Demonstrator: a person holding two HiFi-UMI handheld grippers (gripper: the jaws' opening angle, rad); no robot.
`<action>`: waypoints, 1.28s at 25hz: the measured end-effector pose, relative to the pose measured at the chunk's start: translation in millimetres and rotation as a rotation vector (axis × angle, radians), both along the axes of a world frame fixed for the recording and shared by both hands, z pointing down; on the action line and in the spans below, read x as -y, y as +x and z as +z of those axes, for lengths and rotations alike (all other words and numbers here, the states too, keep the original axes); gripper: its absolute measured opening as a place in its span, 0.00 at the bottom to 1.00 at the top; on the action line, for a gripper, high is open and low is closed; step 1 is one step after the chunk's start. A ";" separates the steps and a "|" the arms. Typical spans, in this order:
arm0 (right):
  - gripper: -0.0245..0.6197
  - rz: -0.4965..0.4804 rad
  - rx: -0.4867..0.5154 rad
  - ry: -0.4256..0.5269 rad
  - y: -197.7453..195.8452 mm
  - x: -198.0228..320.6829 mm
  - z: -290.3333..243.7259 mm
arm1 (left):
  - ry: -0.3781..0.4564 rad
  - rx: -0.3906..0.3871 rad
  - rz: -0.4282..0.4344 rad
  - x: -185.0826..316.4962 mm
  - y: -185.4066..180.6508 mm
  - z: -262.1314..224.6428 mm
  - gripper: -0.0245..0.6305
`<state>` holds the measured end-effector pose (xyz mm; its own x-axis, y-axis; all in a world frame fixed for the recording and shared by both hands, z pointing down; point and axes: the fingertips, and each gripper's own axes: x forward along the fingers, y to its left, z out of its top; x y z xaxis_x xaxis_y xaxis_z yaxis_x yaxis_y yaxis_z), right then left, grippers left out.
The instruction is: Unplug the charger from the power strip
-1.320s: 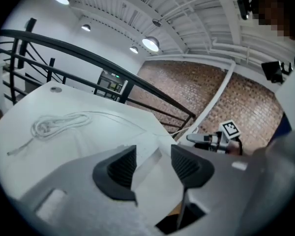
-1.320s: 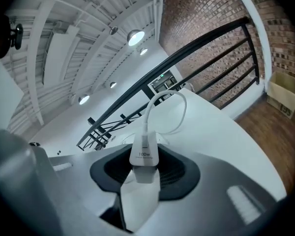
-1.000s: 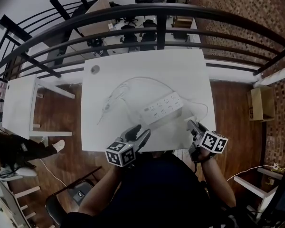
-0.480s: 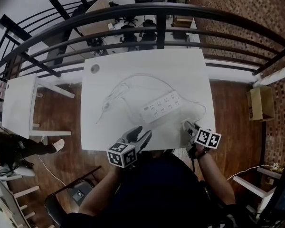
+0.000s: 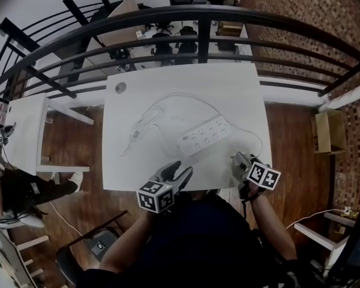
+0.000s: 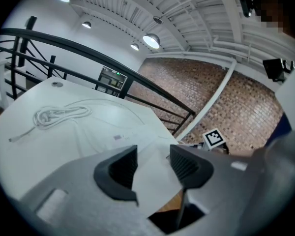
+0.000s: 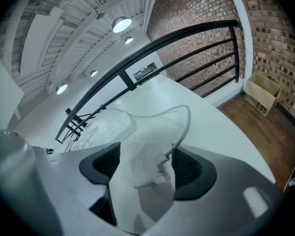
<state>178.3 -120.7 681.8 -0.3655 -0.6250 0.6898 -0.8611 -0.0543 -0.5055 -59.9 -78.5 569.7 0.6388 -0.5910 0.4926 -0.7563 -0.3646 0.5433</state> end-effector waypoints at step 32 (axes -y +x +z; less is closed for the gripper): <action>0.05 -0.343 -0.147 0.739 -95.3 -1.7 -279.1 | 0.537 0.028 0.093 6.8 26.7 -164.4 0.05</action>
<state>82.9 -118.9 402.7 -0.5570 -0.8060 0.2004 -0.8292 0.5260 -0.1891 -33.1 -85.3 405.4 0.6914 -0.7057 0.1548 -0.7191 -0.6512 0.2427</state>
